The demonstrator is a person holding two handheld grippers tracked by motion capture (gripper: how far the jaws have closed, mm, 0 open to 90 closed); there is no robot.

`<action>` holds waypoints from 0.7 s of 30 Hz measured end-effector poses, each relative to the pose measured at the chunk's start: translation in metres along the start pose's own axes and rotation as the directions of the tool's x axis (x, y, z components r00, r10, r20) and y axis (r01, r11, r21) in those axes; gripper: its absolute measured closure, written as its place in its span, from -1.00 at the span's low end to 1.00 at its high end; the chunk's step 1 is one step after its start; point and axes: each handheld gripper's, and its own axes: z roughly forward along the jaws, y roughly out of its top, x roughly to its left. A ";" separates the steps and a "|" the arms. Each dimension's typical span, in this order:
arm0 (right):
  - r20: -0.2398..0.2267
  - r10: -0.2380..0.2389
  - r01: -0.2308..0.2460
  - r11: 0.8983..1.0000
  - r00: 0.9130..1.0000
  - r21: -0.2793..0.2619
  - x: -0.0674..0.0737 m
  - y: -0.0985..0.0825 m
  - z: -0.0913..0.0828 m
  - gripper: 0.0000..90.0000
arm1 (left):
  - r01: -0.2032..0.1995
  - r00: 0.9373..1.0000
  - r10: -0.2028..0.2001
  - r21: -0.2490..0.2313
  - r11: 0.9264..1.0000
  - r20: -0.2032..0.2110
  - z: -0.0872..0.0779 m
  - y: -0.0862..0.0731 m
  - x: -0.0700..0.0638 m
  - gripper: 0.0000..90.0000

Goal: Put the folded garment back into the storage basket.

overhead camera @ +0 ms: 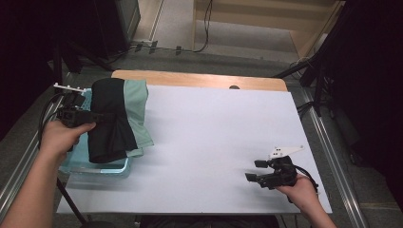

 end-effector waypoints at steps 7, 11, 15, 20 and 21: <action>0.003 0.004 -0.004 1.000 1.000 -0.005 -0.001 0.000 -0.001 -0.42 | -0.007 1.000 0.007 0.009 1.000 -0.014 0.002 -0.014 0.013 0.50; 0.003 0.004 -0.004 1.000 1.000 -0.003 -0.002 0.000 -0.002 -0.42 | 0.011 1.000 -0.010 0.016 1.000 -0.021 0.002 -0.020 0.020 0.50; 0.003 -0.001 0.001 1.000 1.000 0.000 -0.001 0.000 0.000 -0.42 | 0.001 0.999 0.002 0.060 0.998 -0.046 0.006 -0.026 0.026 0.49; 0.003 0.003 -0.003 1.000 1.000 -0.001 -0.002 0.000 -0.002 -0.42 | 0.015 0.999 -0.013 0.062 0.998 -0.047 0.007 -0.033 0.032 0.49; 0.003 0.002 -0.002 1.000 1.000 -0.004 -0.002 0.000 -0.002 -0.42 | 0.014 0.998 -0.010 0.071 0.997 -0.057 0.008 -0.034 0.033 0.49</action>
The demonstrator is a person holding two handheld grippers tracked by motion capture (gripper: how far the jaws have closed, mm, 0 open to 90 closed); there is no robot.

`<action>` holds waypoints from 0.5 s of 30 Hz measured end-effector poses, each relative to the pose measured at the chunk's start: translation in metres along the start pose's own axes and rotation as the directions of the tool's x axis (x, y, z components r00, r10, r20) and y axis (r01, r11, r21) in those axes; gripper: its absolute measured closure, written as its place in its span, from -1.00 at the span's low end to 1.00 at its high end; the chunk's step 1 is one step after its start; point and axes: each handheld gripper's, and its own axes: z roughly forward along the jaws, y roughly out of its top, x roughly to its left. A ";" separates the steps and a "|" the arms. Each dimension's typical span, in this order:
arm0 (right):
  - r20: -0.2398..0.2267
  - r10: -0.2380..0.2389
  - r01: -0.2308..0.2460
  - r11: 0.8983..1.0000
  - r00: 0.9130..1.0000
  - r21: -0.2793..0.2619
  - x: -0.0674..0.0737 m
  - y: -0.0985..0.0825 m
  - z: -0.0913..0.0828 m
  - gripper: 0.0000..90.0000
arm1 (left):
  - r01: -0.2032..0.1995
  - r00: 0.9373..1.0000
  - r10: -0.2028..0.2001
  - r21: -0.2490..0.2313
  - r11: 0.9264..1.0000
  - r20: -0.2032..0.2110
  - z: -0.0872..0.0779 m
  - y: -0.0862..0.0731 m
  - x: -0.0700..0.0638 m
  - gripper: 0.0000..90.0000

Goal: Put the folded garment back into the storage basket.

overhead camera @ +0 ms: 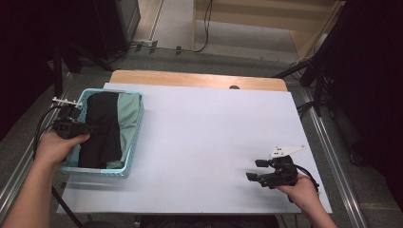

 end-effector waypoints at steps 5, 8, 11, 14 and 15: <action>0.001 0.002 -0.002 1.000 1.000 0.003 0.001 0.000 0.000 -0.42 | -0.020 0.998 0.025 0.080 0.997 -0.055 0.009 -0.002 -0.002 0.48; 0.000 -0.002 0.002 1.000 1.000 0.004 0.001 0.000 0.000 -0.42 | -0.019 0.997 0.026 0.085 0.996 -0.074 0.011 -0.001 -0.003 0.43; -0.001 -0.003 0.003 1.000 1.000 0.005 0.002 0.000 0.001 -0.42 | 0.002 0.994 0.007 0.081 0.997 -0.106 0.012 0.000 -0.001 0.22; -0.002 -0.003 0.003 1.000 1.000 0.005 0.002 0.000 0.000 -0.42 | 0.013 0.989 -0.008 0.030 0.999 -0.147 0.009 0.002 0.000 -0.13; -0.002 -0.002 0.002 1.000 1.000 0.005 0.002 0.000 0.001 -0.42 | 0.008 0.986 -0.006 0.012 1.000 -0.168 0.006 0.002 0.000 -0.22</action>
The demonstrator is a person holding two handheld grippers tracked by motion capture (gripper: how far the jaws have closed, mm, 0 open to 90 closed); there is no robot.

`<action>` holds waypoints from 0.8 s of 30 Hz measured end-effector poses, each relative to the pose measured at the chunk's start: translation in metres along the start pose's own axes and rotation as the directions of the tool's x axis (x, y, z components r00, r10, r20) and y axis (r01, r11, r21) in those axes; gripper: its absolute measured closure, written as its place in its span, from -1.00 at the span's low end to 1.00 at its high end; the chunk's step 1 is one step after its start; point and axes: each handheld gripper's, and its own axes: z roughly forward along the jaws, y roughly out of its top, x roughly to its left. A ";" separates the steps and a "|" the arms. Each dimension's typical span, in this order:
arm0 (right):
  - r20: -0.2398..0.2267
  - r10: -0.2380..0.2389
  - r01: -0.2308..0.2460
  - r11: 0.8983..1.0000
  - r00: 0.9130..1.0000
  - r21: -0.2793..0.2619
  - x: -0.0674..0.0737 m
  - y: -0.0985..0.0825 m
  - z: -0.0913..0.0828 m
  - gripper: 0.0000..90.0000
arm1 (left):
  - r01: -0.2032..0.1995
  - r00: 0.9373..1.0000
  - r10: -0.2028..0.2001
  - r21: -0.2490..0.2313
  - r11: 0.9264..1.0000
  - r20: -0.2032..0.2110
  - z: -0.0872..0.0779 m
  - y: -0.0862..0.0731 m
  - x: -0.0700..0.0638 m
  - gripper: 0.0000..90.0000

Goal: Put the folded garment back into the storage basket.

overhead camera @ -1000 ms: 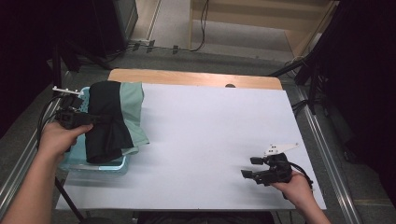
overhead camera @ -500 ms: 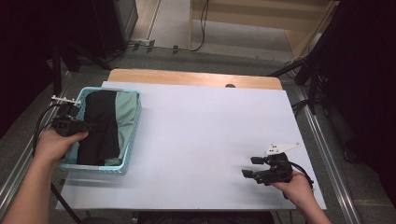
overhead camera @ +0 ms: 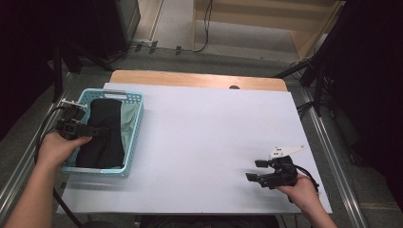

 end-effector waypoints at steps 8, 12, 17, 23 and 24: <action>0.001 0.001 -0.001 1.000 1.000 0.001 0.000 0.000 0.000 -0.42 | 0.001 0.997 -0.011 -0.123 0.992 -0.082 -0.027 0.006 0.001 -0.38; -0.001 0.000 0.000 1.000 1.000 0.000 0.000 0.000 0.000 -0.42 | -0.024 0.997 0.013 -0.137 0.990 -0.077 -0.034 0.011 -0.005 -0.36; -0.001 -0.003 0.003 1.000 1.000 -0.001 0.000 0.000 0.000 -0.42 | -0.055 0.997 0.047 -0.138 0.989 -0.061 -0.031 0.020 -0.017 -0.32; -0.002 -0.001 0.001 1.000 1.000 -0.003 0.000 0.000 -0.001 -0.42 | -0.087 0.996 0.082 -0.120 0.989 -0.046 -0.021 0.030 -0.027 -0.22; -0.001 -0.002 0.002 1.000 1.000 -0.004 0.000 0.000 -0.001 -0.42 | -0.089 0.995 0.085 -0.118 0.989 -0.046 -0.020 0.032 -0.029 -0.17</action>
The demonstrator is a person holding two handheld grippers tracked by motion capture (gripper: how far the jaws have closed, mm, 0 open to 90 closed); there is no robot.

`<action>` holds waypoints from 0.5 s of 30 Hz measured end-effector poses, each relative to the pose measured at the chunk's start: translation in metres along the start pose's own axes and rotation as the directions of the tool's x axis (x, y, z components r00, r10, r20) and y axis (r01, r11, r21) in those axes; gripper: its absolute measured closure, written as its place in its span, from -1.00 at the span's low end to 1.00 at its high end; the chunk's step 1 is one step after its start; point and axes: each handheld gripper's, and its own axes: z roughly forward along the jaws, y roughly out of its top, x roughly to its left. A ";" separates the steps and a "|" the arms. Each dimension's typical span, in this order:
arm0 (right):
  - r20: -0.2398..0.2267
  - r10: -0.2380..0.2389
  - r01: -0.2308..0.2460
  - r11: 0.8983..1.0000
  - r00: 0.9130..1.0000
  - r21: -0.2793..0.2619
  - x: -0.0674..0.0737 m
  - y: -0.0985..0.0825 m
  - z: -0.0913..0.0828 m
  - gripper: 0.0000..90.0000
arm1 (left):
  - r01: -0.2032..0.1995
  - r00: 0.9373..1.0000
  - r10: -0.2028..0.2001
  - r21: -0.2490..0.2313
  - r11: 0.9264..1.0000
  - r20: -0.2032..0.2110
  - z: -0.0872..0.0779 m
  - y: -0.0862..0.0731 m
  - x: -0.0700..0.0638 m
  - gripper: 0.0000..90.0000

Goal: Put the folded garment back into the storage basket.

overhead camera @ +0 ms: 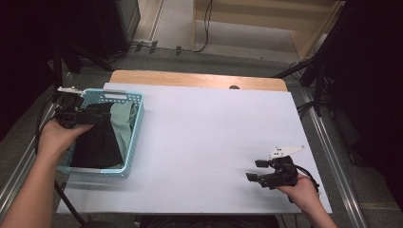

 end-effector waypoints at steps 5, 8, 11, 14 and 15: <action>0.004 0.009 -0.009 1.000 1.000 0.003 0.001 -0.002 -0.001 -0.42 | -0.001 1.000 0.000 0.008 1.000 0.011 0.008 0.008 -0.006 -0.17; 0.007 0.010 -0.010 1.000 1.000 0.001 0.000 -0.003 -0.003 -0.42 | 0.001 1.000 -0.001 0.028 1.000 0.002 0.014 0.014 -0.007 -0.22; 0.013 0.011 -0.011 1.000 1.000 0.001 -0.001 -0.006 -0.005 -0.42 | 0.016 1.000 -0.016 0.050 0.999 0.000 0.021 0.019 -0.008 -0.29; 0.017 0.018 -0.018 1.000 1.000 -0.003 -0.001 -0.008 -0.007 -0.42 | 0.006 1.000 -0.006 0.053 0.999 0.007 0.027 0.025 -0.012 -0.29; 0.021 0.021 -0.021 1.000 1.000 -0.001 -0.001 -0.009 -0.007 -0.42 | -0.001 1.000 0.001 0.053 0.999 0.010 0.029 0.027 -0.013 -0.30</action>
